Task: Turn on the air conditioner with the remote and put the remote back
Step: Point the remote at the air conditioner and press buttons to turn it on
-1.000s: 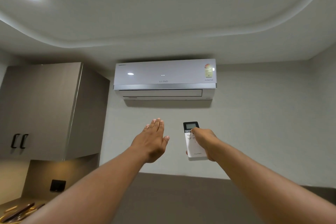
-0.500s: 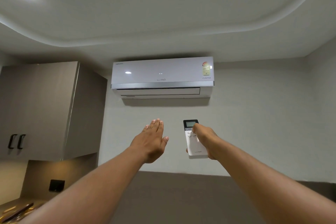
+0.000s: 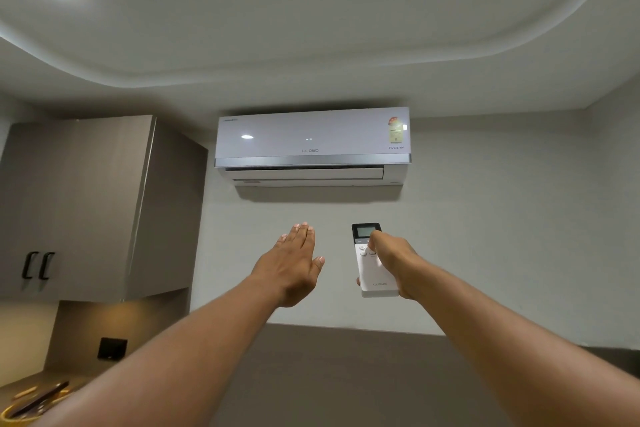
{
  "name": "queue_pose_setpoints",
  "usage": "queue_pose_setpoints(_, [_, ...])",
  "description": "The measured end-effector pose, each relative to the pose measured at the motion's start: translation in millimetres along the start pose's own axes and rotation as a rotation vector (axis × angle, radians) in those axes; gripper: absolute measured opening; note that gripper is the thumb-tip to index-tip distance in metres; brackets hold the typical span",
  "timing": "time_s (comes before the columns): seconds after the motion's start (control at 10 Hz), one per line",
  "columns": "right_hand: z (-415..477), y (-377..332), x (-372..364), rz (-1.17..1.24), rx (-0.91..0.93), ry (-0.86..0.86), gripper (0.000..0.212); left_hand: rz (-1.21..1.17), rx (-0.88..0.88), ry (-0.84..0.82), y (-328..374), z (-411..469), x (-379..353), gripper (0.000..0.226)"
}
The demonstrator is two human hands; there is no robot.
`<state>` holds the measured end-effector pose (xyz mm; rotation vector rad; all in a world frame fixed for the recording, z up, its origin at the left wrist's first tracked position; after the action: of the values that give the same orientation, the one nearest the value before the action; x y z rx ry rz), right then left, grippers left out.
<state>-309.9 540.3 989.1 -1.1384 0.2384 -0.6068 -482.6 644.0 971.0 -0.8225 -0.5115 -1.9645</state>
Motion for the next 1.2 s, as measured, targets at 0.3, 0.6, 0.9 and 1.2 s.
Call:
queue_pose_setpoints(0.3, [-1, -6, -3, 0.000, 0.018, 0.008, 0.009, 0.005, 0.008, 0.015, -6, 1, 5, 0.067])
queue_pose_setpoints(0.6, [-3, -3, -8, -0.013, 0.022, -0.001, 0.009, 0.007, 0.010, 0.004, -10, -3, 5, 0.067])
queue_pose_setpoints(0.9, [-3, -4, -10, 0.003, 0.024, -0.003, 0.009, 0.007, 0.009, -0.001, -14, -4, 6, 0.066])
queue_pose_setpoints(1.2, [-2, -3, -10, -0.018, 0.030, 0.005, 0.010, -0.029, 0.019, -0.004, -16, -2, 10, 0.066])
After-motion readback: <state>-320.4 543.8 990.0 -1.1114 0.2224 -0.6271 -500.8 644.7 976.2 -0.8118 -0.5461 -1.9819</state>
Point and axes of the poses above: each hand's wrist, its own z-axis towards the middle knuckle, its own x-axis out of the back of the hand, y = z × x, the point moved 2 cm from there along z, towards the middle knuckle, and after that the axes turned 13 degrees about x, right-handed, at the moved point
